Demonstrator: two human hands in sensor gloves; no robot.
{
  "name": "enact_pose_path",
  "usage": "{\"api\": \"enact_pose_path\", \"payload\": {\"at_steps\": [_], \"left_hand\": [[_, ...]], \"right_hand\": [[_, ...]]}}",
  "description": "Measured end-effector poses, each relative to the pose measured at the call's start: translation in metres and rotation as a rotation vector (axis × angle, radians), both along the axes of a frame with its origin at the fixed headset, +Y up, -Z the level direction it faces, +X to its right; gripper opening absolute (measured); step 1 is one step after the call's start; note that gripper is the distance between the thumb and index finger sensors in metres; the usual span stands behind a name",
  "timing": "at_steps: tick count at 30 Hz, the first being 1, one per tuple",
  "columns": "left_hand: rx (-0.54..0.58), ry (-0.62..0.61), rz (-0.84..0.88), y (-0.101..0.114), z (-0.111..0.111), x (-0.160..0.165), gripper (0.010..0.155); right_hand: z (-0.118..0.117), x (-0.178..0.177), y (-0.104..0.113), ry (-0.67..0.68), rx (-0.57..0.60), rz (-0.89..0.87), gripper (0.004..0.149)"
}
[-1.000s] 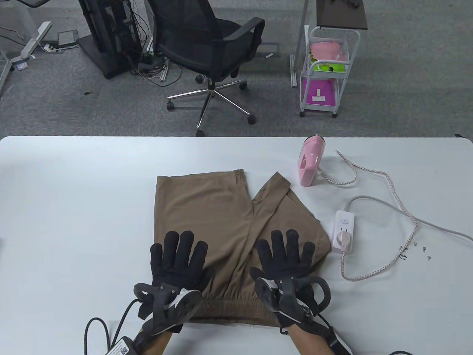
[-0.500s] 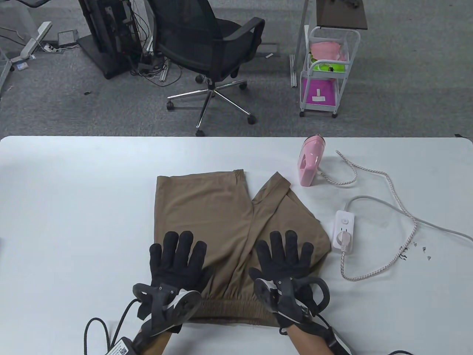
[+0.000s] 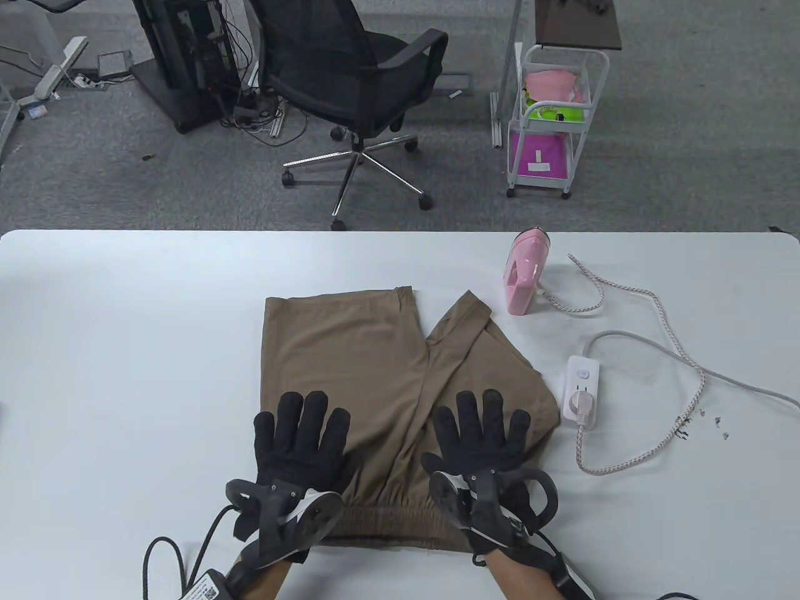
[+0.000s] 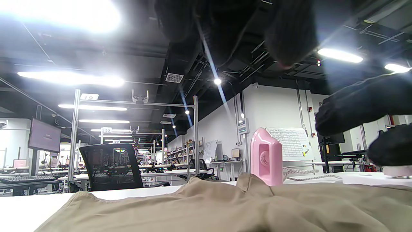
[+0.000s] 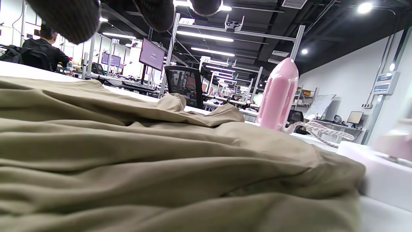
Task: Iron shorts with electric iron on table
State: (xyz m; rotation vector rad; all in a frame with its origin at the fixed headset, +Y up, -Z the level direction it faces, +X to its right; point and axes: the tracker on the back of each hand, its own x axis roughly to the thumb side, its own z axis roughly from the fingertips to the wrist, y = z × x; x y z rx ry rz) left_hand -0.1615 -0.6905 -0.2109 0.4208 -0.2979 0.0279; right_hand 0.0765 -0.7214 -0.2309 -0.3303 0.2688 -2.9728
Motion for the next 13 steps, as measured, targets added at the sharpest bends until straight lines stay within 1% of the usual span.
{"api": "enact_pose_path", "payload": {"at_steps": [13], "left_hand": [[-0.006,0.005,0.006,-0.0005,0.0001,-0.0006,0.062]], "right_hand": [[-0.0003,-0.0006,-0.0001,0.003,-0.013,-0.004,0.071]]}}
